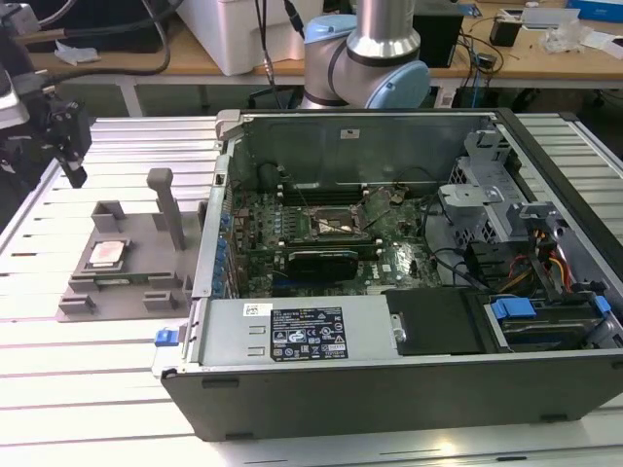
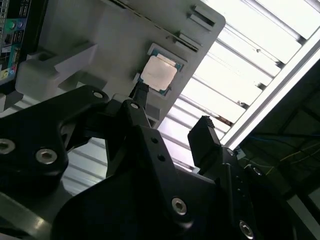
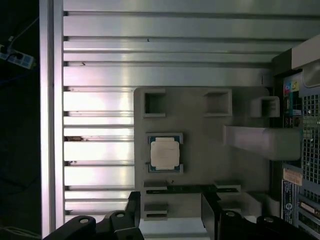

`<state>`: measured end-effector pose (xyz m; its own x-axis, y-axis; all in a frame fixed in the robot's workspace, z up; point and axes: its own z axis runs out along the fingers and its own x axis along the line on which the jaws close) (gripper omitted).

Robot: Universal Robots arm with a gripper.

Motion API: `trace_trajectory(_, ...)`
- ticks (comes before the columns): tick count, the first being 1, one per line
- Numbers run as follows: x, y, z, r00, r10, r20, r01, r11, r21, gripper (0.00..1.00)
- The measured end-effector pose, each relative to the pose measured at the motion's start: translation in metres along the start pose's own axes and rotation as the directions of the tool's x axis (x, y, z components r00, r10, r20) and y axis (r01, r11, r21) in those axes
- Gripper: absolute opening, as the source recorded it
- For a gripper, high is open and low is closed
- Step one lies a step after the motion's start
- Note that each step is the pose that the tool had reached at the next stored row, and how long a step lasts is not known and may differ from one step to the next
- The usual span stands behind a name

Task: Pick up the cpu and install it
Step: 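Pick up the cpu and move it towards the insertion slot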

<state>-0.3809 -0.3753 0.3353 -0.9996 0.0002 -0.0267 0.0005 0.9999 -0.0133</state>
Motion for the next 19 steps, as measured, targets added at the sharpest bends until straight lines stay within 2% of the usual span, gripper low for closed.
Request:
trace_trajectory(8,0.0004,0.0002,0.0171,1.0,0.0,0.0001,0.0,1.0,0.0,0.6)
trace_trajectory(12,0.0008,0.0004,0.0314,1.0,0.0,0.0001,0.0,1.0,0.0,0.6)
trace_trajectory(19,0.0012,0.0007,0.0477,1.0,0.0,0.0002,0.0,1.0,-0.0001,0.6)
